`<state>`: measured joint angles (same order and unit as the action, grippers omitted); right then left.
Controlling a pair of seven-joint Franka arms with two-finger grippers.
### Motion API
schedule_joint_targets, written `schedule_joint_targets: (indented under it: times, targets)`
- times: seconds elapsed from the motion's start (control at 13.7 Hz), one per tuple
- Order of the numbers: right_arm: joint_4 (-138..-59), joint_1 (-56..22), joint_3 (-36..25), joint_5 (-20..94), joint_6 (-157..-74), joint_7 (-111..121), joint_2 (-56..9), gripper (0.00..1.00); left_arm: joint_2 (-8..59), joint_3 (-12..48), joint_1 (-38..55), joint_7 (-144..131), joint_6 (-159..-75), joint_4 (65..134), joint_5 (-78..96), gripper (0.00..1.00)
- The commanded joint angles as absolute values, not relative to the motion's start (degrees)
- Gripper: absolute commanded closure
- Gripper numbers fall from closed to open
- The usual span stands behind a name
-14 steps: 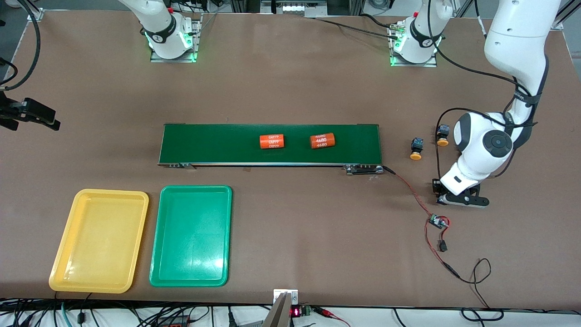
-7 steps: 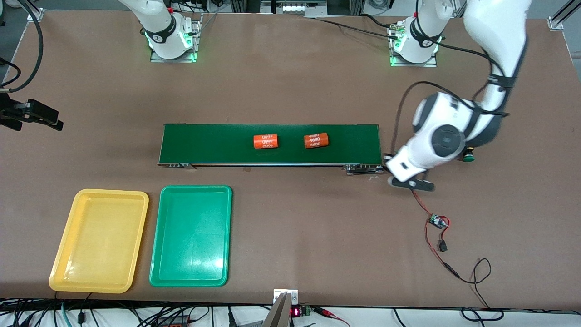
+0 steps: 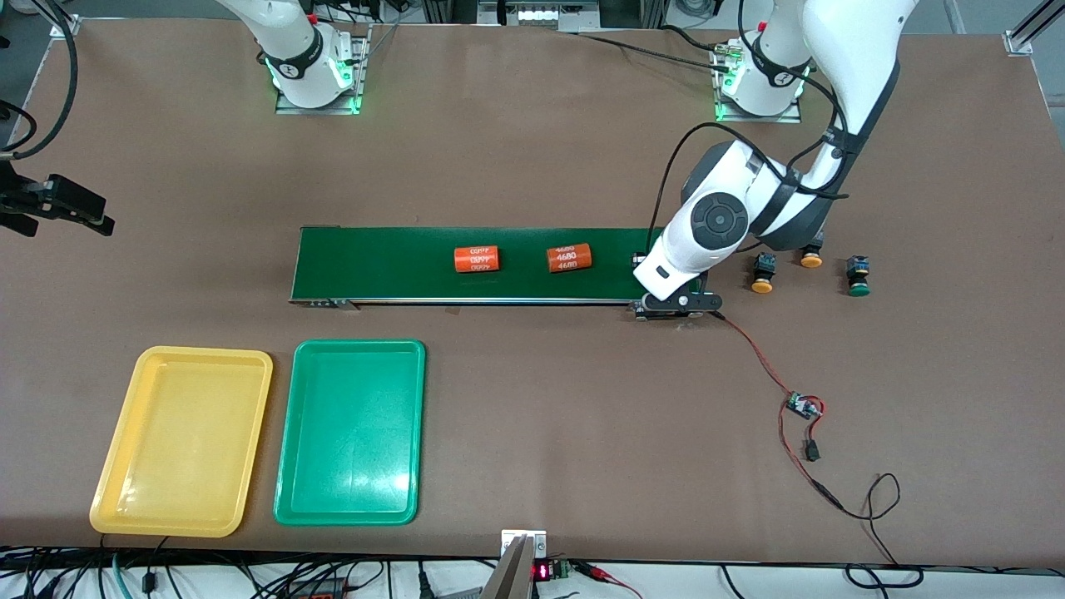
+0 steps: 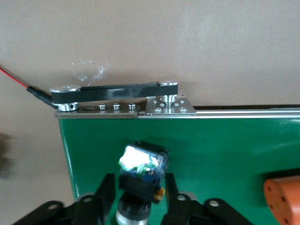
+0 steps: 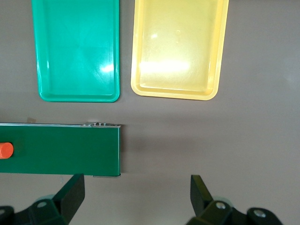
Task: Sort buttons by color to trays
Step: 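Place the green button on the conveyor belt with the left gripper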
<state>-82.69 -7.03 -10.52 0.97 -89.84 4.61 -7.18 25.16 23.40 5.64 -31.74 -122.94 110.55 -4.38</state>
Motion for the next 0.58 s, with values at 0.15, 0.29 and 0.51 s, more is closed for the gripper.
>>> schedule_joint_targets:
  times: [0.15,0.29,0.51]
  targets:
    - [-83.93,-7.21,-10.37,0.88,-90.09,4.57,-6.42,0.00,22.51,23.47,4.75,-32.25,-122.88,110.66,-4.22,0.00]
    - [-83.94,-7.12,-10.37,0.88,-90.26,4.57,-7.03,0.00,19.97,22.94,3.35,-32.17,-119.55,108.56,-3.61,0.00]
    - [-83.85,-6.77,-10.37,0.88,-90.79,4.57,-7.38,0.00,17.58,16.82,1.85,-27.89,-117.16,108.19,-4.22,0.00]
